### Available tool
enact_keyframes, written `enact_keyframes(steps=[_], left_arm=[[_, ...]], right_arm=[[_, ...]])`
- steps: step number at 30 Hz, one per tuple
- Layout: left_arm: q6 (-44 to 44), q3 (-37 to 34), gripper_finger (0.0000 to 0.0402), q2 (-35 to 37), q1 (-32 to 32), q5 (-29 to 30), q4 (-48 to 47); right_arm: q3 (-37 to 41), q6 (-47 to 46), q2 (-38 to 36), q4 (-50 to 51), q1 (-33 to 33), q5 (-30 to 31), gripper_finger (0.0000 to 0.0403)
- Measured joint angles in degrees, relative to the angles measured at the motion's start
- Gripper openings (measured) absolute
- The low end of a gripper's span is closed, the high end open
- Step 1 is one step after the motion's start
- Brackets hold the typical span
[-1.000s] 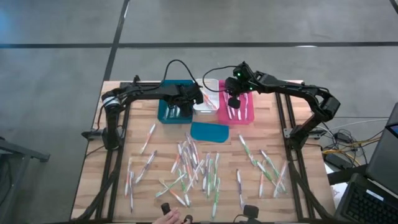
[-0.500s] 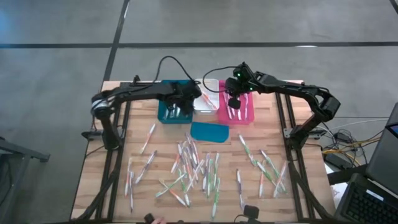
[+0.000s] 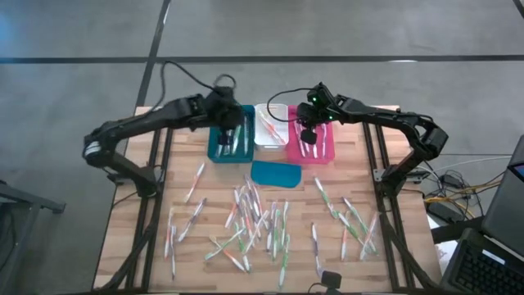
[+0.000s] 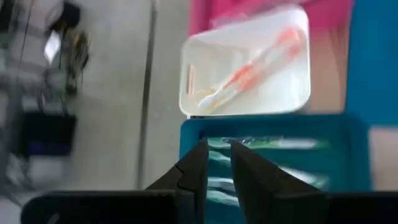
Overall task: Pick & Place Toothbrushes
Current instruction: Put the purple toothbrush into the pink bin
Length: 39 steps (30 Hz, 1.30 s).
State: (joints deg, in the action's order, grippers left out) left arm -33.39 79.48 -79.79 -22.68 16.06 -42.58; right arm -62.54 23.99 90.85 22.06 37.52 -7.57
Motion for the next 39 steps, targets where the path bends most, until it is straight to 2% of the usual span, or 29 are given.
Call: enact_keyframes(steps=[7,14,22,31,33,39], left_arm=[[20.4,-0.2,0.0073,9.0,0.0,-1.3,-0.9],[29.6,-6.1,0.0069,18.2,0.0,-1.5,0.8],[33.1,-19.8,0.0069,28.7,0.0,-1.5,8.6],[34.7,-38.0,0.0069,36.0,0.0,-1.6,28.4],[35.4,-41.0,0.0069,36.8,0.0,-2.4,30.4],[36.0,-42.9,0.0068,37.9,1.0,-15.8,23.4]], right_arm=[[0.0,-1.5,0.0,0.0,-0.2,-0.3,0.0008],[0.0,-1.5,0.0,0.3,-1.8,-0.5,0.0008],[0.0,-2.7,-0.1,0.4,-4.8,-0.6,0.0008],[0.0,-4.5,-0.8,1.3,-9.3,-0.4,0.0008],[0.0,-4.8,-1.2,2.5,-10.2,-0.4,0.0008],[0.0,-7.0,-2.6,6.1,-12.1,0.0,0.0008]])
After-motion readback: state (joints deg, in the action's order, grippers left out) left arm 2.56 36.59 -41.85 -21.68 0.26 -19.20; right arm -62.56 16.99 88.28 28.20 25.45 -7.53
